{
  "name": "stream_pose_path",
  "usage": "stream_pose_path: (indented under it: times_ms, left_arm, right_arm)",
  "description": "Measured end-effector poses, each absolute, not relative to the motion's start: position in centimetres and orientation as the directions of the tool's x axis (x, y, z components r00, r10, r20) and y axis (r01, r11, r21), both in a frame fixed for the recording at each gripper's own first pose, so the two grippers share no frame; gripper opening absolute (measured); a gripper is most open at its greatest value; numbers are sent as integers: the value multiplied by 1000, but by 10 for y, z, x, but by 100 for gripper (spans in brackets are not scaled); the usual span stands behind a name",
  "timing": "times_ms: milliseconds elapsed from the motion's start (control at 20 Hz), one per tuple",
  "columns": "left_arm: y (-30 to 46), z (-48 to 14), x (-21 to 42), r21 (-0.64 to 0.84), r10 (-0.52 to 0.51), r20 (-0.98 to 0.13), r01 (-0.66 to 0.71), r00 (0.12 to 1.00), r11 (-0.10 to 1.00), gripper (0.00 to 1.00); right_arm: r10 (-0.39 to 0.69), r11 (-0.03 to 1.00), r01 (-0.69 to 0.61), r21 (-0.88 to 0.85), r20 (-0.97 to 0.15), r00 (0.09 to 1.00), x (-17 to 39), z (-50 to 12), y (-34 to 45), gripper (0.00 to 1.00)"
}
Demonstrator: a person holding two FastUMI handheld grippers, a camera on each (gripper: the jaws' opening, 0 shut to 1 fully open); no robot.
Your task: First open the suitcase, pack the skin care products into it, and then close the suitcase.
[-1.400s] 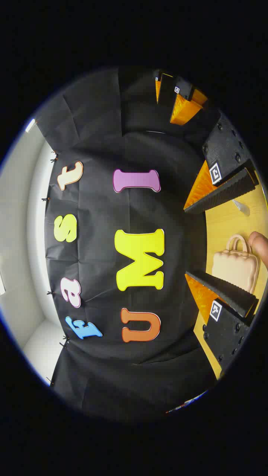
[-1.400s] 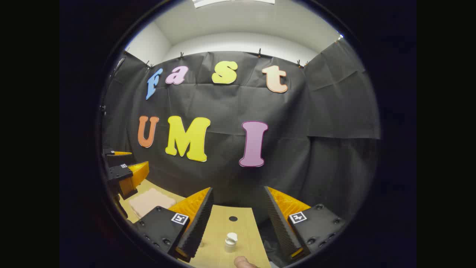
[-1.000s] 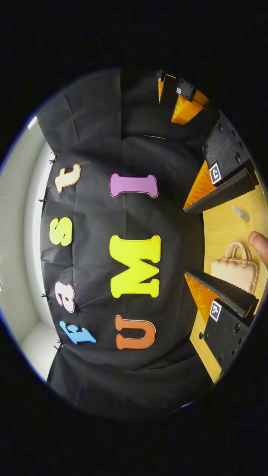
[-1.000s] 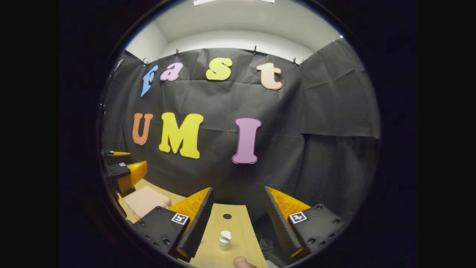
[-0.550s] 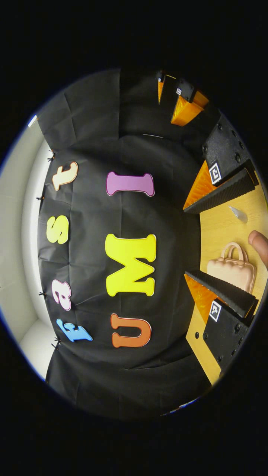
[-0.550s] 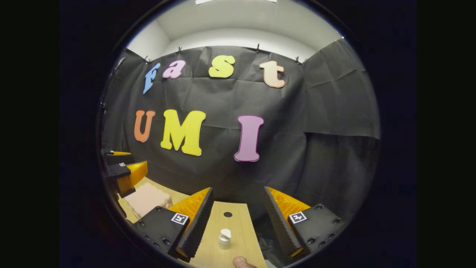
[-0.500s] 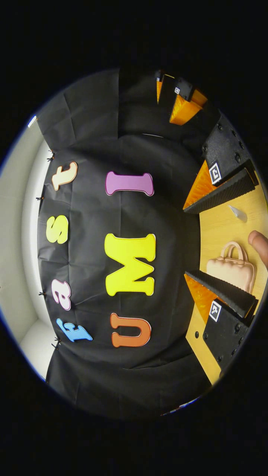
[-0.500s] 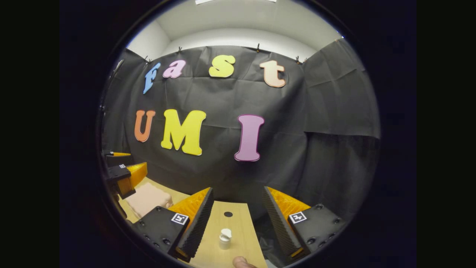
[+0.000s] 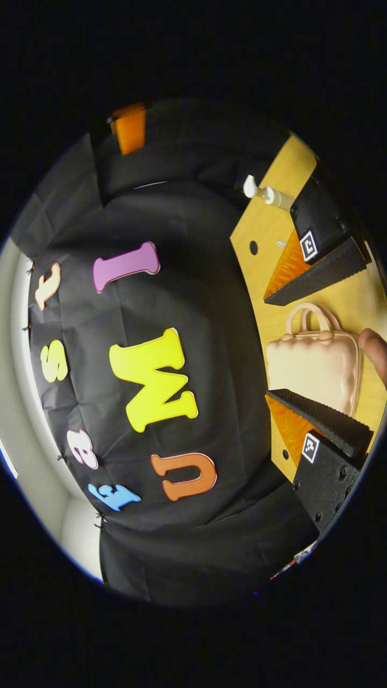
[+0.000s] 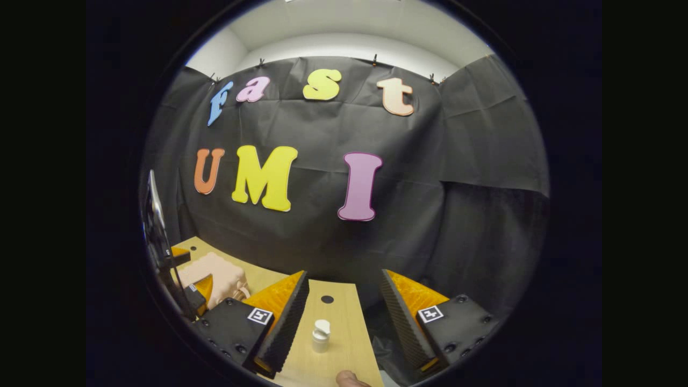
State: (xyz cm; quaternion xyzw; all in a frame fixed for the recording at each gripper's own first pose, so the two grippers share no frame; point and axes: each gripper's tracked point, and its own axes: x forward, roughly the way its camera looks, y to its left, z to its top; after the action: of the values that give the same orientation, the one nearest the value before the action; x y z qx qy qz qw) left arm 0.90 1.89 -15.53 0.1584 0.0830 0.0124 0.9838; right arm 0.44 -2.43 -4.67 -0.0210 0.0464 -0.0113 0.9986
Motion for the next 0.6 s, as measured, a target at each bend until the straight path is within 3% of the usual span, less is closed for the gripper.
stream_pose_path:
  times_ms: [150,200,300,600]
  left_arm:
    - [19,-193,13,436,41,-192,48,980,899,99]
    - [18,-203,14,477,37,-201,65,979,876,94]
    - [11,-225,16,568,25,-223,109,974,816,99]
    - [11,-273,34,841,78,-239,166,968,515,98]
  right_arm:
    - [-37,999,33,-36,-96,995,4,-51,-34,77]
    - [-44,999,41,-32,-98,994,4,-53,-39,77]
    - [-55,998,53,-23,-103,993,4,-57,-48,77]
    - [-95,995,95,-8,-137,986,-3,-79,-79,79]
